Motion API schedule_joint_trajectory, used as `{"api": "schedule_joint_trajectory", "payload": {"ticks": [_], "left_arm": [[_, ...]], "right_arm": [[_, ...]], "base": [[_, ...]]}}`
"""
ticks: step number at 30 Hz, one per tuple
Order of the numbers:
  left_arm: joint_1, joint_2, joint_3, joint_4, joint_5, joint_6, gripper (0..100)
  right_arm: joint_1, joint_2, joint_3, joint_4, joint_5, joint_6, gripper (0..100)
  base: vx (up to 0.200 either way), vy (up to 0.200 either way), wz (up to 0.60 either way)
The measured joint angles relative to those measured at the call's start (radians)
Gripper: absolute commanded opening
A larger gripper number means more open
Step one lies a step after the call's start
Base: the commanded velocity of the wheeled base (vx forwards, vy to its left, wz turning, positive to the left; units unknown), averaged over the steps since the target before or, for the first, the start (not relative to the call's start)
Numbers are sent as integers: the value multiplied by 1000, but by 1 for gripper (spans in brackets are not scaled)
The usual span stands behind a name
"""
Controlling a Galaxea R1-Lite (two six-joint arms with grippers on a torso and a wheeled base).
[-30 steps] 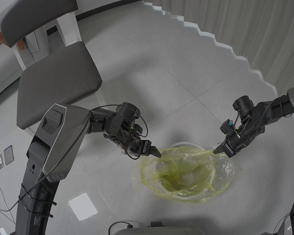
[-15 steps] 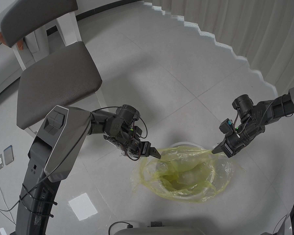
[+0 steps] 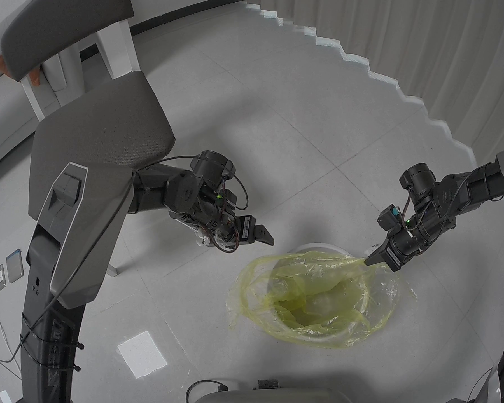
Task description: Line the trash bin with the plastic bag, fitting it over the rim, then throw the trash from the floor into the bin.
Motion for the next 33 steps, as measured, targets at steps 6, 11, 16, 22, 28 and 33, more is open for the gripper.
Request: {"api": "schedule_joint_trajectory", "payload": {"ticks": [6, 11, 16, 22, 28, 33], "left_arm": [[-16, -29, 0, -8, 1, -59, 100], [-30, -39, 0, -20, 4, -58, 100], [-39, -39, 0, -10, 17, -56, 100], [-47, -33, 0, 10, 40, -33, 100], [-37, -30, 74, 5, 31, 66, 100], [-38, -22, 160, -88, 19, 107, 100]], "right_arm": [[0, 0, 4, 0, 0, 0, 0], [0, -1, 6, 2, 0, 0, 0], [-1, -5, 7, 2, 0, 0, 0], [1, -9, 11, 2, 0, 0, 0], [4, -10, 16, 2, 0, 0, 0], [4, -10, 25, 0, 0, 0, 0]], "base": [[67, 0, 0], [200, 0, 0], [200, 0, 0], [0, 0, 0], [0, 0, 0], [0, 0, 0]]}}
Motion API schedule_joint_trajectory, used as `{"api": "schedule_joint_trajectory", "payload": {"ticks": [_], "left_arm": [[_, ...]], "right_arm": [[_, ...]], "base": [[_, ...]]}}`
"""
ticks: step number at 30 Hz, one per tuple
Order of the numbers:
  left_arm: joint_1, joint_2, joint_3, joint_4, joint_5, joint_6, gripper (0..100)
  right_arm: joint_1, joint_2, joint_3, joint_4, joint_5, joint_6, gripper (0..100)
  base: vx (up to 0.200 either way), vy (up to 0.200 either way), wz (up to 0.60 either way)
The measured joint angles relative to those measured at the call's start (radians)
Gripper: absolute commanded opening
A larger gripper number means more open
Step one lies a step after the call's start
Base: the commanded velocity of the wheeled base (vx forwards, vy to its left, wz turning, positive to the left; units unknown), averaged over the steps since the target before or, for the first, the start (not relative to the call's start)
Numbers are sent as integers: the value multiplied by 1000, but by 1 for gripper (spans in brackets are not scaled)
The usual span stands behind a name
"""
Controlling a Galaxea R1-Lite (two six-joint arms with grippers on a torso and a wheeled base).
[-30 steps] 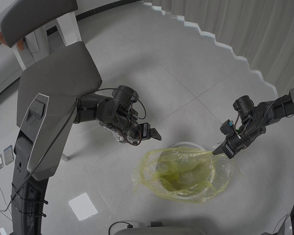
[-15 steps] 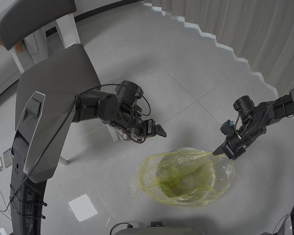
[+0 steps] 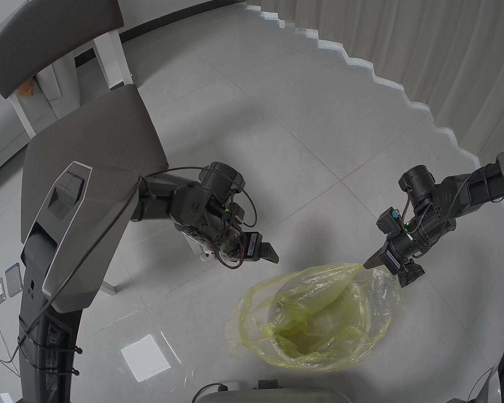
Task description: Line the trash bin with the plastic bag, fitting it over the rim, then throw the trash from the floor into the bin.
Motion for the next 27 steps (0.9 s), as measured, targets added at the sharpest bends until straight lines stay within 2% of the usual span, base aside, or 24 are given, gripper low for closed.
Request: {"api": "schedule_joint_trajectory", "payload": {"ticks": [6, 23, 27], "left_arm": [[-15, 29, 76, -155, -22, 3, 100], [-34, 65, 103, -200, -52, -6, 100], [-46, 55, 115, -205, -52, -35, 100]], "right_arm": [[1, 0, 13, -3, 0, 0, 0], [3, -1, 17, -3, 0, 0, 0], [2, -1, 18, -3, 0, 0, 0]], "base": [[0, 0, 0], [0, 0, 0], [0, 0, 0]]}}
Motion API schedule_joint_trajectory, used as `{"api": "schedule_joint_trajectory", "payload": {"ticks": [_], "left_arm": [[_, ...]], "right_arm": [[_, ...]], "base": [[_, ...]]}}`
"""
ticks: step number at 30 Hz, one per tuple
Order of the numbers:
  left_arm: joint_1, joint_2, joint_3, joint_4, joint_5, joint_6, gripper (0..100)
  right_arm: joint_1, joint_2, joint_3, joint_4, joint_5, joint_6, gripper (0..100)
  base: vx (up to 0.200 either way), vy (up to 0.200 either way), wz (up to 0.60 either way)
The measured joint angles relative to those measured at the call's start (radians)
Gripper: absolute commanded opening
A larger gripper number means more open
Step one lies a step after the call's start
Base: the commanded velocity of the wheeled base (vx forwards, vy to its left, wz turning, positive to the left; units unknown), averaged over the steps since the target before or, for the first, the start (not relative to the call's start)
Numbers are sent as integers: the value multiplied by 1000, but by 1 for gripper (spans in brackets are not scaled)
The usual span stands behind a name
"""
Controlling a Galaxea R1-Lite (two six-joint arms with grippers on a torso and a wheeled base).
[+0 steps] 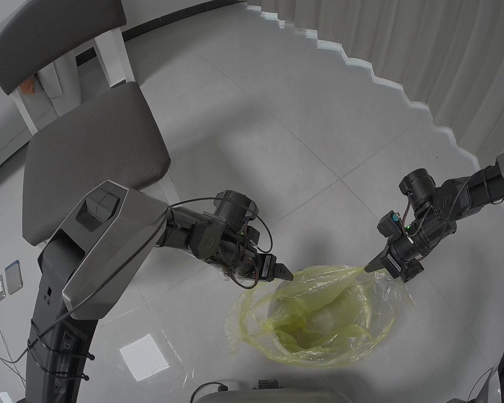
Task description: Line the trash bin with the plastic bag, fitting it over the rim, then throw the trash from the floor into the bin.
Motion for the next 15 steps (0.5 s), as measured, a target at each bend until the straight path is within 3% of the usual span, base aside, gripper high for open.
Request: {"api": "schedule_joint_trajectory", "payload": {"ticks": [5, 15], "left_arm": [[-10, -20, 24, -50, 1, -60, 100], [-31, -39, 113, -143, 1, -71, 100]], "right_arm": [[-3, 0, 3, 0, 0, 0, 0], [-5, 0, 7, 0, 0, 1, 0]], "base": [[0, 0, 0], [0, 0, 0]]}}
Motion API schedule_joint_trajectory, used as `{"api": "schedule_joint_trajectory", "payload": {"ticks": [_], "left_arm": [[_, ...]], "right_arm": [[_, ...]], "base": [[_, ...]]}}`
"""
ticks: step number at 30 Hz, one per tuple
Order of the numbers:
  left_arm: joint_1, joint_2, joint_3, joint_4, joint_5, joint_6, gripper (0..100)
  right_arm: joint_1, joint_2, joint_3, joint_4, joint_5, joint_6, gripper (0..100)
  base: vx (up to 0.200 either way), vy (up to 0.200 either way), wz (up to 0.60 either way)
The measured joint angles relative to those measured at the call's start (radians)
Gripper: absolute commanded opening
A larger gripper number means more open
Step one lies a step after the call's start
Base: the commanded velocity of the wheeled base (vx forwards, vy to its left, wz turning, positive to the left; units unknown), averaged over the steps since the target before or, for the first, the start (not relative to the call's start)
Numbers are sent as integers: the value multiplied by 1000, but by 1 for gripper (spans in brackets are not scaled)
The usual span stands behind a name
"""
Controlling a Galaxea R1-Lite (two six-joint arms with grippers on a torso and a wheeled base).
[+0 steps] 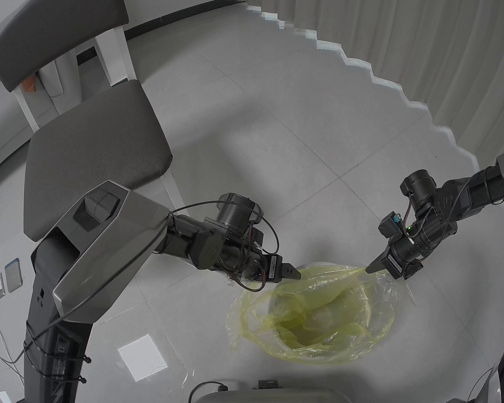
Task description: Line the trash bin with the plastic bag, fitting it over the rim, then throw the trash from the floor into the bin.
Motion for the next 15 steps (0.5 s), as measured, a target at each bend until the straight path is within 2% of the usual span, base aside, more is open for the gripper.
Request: {"api": "schedule_joint_trajectory", "payload": {"ticks": [5, 6, 15], "left_arm": [[-5, -1, 7, 0, 0, 1, 100], [-5, -2, 7, -1, 2, 1, 0], [11, -11, 8, 0, 14, 3, 0]], "right_arm": [[0, 0, 0, 0, 0, 0, 0], [0, 0, 0, 0, 0, 0, 0], [-1, 0, 0, 0, 0, 0, 0]], "base": [[0, 0, 0], [0, 0, 0], [0, 0, 0]]}}
